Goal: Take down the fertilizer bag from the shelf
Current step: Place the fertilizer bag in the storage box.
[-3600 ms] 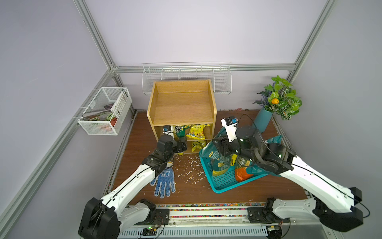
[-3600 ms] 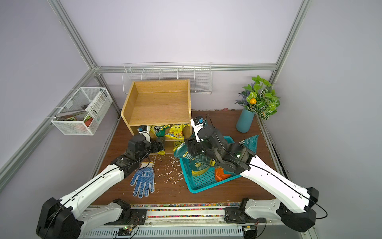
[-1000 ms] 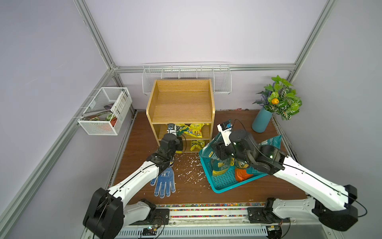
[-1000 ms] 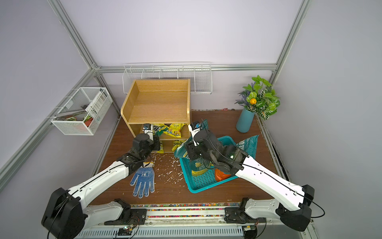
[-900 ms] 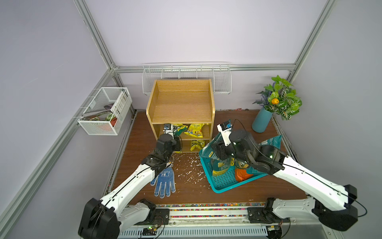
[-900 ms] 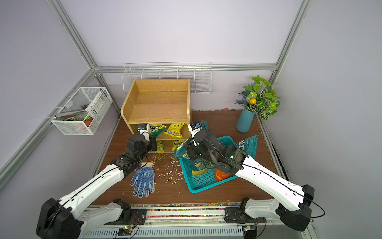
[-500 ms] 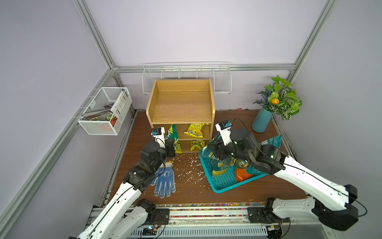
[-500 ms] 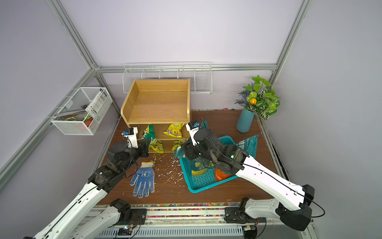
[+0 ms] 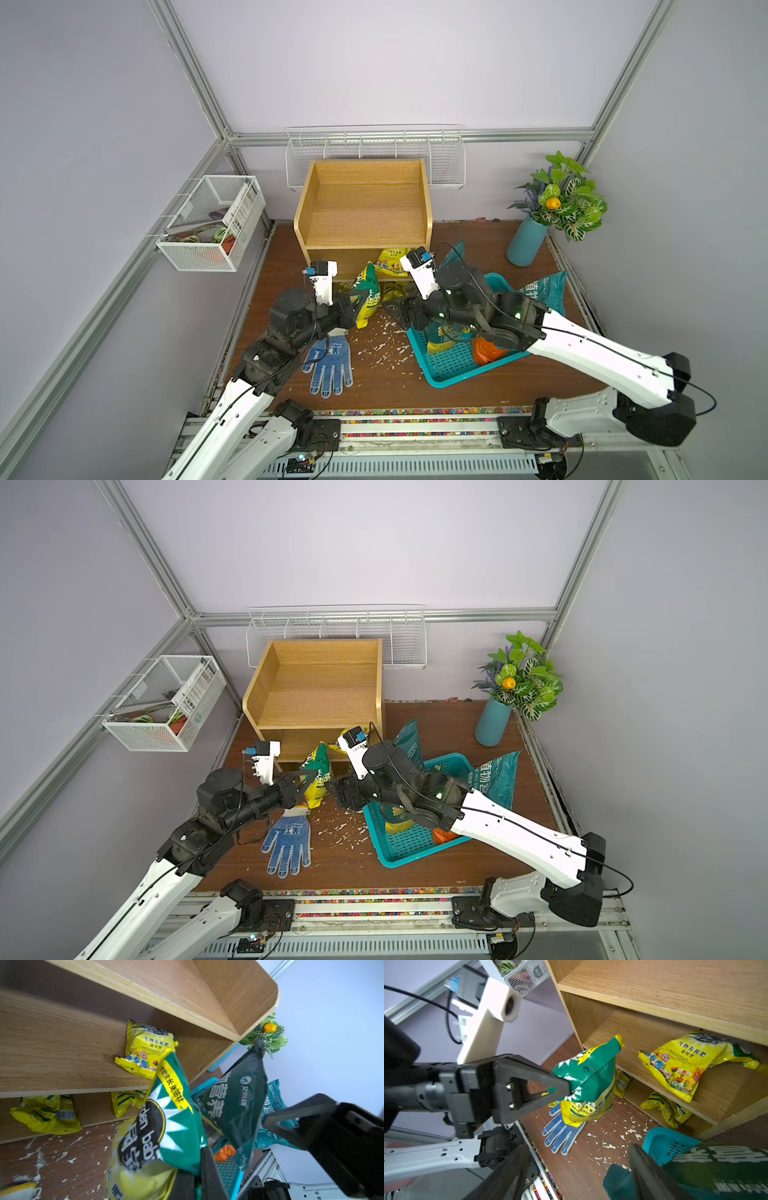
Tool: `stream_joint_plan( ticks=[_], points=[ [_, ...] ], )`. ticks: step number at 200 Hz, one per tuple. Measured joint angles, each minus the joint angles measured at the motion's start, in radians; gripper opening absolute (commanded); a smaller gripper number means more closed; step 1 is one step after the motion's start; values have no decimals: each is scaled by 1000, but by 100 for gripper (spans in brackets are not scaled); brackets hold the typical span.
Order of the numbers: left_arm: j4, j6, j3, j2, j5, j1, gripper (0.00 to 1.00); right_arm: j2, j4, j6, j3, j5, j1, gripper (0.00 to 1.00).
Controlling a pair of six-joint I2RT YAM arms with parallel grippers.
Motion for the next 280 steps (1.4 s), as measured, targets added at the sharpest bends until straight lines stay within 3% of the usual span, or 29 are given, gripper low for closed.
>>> stream_joint_plan(
  ticks=[31,58,111,133,150,185,201,210,217,222,224,243,280],
  points=[
    [-14,11,5,-26,87,0,0,4,20,65,15,33,-48,79],
    [-26,35,3,-45,159,0,0,8,82,140,18,-22,-124,78],
    [-9,61,2,-62,229,0,0,98,180,221,42,-159,-127,74],
    [16,61,1,-64,241,0,0,150,220,259,40,-222,-127,68],
    [38,61,-3,-69,244,0,0,176,250,291,38,-264,-127,56],
    [65,60,-25,-93,244,0,0,179,302,325,27,-301,-129,3],
    [74,60,-34,-98,240,0,0,174,320,336,18,-310,-124,0],
    [79,60,-38,-100,238,-1,31,169,325,338,9,-307,-123,0],
    [85,63,-42,-101,235,-2,64,165,330,340,4,-306,-123,0],
    [90,62,-42,-103,228,-2,94,163,330,340,2,-301,-123,0],
    [92,61,-43,-104,225,-3,99,162,331,340,0,-300,-123,0],
    [101,57,-43,-123,145,-3,100,152,324,334,-6,-279,-130,0],
    [112,26,-66,-175,-165,-2,100,86,249,288,-1,-269,-128,0]
  ],
)
